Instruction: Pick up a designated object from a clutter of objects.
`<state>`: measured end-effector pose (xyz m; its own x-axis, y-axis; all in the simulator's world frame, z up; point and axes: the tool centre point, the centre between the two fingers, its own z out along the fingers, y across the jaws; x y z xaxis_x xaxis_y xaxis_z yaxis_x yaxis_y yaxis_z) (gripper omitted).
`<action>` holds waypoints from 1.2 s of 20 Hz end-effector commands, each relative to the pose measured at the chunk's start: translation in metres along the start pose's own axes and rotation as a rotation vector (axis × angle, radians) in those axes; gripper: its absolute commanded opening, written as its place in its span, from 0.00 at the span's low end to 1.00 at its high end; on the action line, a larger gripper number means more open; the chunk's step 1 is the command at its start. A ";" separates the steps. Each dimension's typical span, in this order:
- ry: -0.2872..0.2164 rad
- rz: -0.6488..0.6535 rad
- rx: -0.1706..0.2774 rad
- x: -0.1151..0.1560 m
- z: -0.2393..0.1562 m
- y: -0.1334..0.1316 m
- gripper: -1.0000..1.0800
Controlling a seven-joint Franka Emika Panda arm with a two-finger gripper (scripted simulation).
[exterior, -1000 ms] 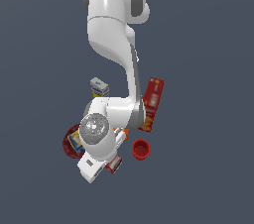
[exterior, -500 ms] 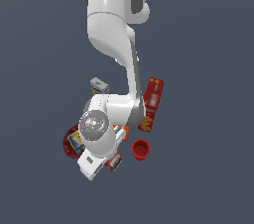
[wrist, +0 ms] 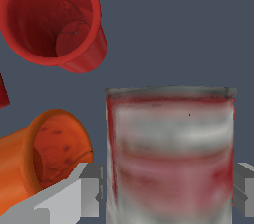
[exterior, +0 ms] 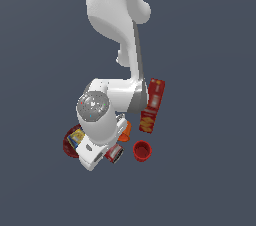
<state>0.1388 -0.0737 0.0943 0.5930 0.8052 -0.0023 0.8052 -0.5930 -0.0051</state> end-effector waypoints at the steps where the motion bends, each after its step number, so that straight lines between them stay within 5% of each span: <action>1: 0.001 0.002 -0.004 -0.007 -0.020 -0.006 0.00; 24: 0.002 0.002 -0.005 -0.070 -0.221 -0.097 0.00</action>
<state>0.0278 -0.0730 0.3004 0.5946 0.8040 -0.0023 0.8040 -0.5946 -0.0033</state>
